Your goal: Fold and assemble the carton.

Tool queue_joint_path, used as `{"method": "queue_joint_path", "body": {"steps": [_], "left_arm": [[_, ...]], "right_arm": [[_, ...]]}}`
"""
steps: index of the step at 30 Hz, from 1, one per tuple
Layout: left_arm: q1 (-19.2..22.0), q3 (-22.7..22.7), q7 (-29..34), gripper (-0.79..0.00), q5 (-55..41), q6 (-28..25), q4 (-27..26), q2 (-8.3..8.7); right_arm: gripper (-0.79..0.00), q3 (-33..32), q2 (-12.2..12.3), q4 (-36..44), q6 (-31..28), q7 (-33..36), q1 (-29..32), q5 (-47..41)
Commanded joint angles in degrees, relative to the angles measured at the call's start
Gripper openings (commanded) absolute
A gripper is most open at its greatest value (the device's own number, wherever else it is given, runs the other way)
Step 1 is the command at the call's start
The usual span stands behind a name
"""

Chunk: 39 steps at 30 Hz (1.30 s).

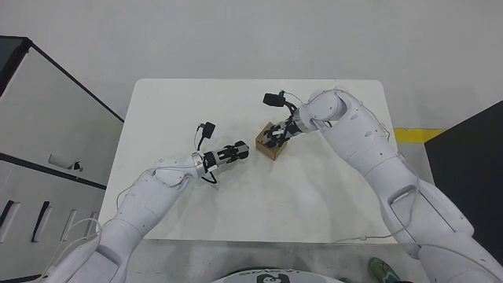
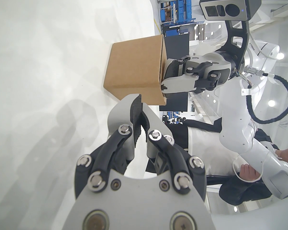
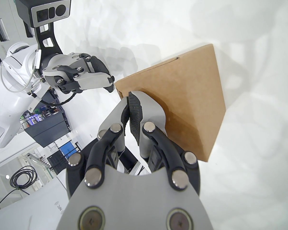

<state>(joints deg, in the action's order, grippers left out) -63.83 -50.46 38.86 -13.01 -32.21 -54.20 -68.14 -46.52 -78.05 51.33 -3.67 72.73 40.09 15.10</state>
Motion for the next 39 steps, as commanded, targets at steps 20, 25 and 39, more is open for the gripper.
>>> {"method": "queue_joint_path", "body": {"steps": [20, 25, 39], "left_arm": [[0.00, 0.00, 0.00, -0.785, 0.00, 0.00, 0.00, 0.00], [0.00, 0.00, 0.00, -0.785, 0.00, 0.00, 0.00, 0.00], [0.00, 0.00, 0.00, -0.785, 0.00, 0.00, 0.00, 0.00]], "right_arm": [[0.000, -18.47, 6.44, 10.96, -9.80, 8.18, 8.31, -16.48], [0.000, -19.84, 6.79, 12.05, -9.70, 9.57, 9.33, -19.10], [0.000, -28.69, 9.26, 16.22, -14.76, 13.13, 17.20, -30.36]]}}
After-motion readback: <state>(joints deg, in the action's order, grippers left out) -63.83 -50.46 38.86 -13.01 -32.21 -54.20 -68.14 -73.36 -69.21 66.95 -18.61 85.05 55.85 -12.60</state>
